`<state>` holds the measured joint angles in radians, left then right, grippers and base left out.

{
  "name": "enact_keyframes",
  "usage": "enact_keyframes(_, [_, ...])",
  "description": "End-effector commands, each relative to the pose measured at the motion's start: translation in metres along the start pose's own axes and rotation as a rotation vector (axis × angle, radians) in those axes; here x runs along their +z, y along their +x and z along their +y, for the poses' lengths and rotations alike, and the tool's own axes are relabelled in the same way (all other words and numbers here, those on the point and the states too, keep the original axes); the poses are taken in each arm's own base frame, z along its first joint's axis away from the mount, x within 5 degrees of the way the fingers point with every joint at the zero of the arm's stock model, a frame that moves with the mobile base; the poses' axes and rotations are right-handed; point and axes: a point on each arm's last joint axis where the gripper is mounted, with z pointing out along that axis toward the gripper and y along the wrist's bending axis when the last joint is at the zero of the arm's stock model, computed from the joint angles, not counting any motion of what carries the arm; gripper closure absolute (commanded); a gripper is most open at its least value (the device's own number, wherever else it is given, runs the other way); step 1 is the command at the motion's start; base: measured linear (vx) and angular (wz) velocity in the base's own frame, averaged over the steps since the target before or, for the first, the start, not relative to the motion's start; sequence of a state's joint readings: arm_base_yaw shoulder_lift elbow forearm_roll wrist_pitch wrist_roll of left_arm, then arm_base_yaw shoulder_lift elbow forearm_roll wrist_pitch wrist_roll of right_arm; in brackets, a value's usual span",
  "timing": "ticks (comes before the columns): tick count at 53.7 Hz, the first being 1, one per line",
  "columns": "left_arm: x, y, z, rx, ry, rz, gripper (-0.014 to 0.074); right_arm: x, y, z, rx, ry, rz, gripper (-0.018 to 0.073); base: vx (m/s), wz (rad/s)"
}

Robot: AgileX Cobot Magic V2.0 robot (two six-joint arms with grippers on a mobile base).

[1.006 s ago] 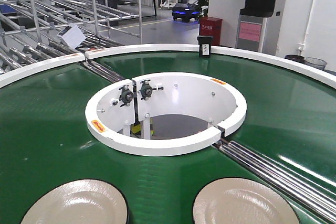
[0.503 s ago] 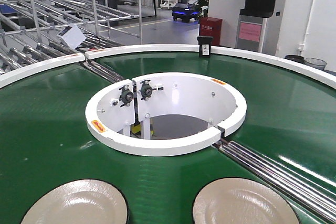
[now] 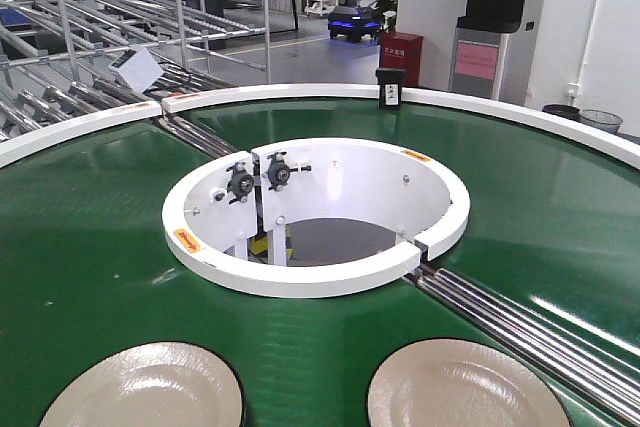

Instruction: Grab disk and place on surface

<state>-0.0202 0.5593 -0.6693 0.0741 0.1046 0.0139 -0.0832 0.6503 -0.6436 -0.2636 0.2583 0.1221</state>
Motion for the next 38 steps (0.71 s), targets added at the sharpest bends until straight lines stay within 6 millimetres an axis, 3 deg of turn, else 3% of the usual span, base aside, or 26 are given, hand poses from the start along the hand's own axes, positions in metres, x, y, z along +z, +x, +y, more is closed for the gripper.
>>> enact_keyframes(1, [0.011,-0.003,0.0,-0.003,0.002,-0.023,0.0451,0.003,-0.012,0.0,-0.022,-0.003,-0.054,0.0393,0.0,0.0])
enact_keyframes(17, [0.047,0.044,-0.003,-0.001,0.02,0.349,0.0071,0.007,-0.005,-0.001,-0.023,0.003,0.023,0.0112,0.0,0.0])
enact_keyframes(26, [0.068,0.067,-0.006,-0.014,0.029,0.45,0.0022,0.007,-0.002,-0.001,-0.023,0.007,0.059,0.0043,0.0,0.0])
enact_keyframes(33, [0.085,0.08,-0.009,-0.209,0.003,0.576,0.0022,0.007,-0.002,-0.001,-0.02,0.006,0.057,0.0043,0.0,0.0])
enact_keyframes(38, [0.1,0.086,-0.011,-0.228,0.0,0.707,0.0022,0.007,-0.002,-0.001,-0.02,0.006,0.057,0.0043,0.0,0.0])
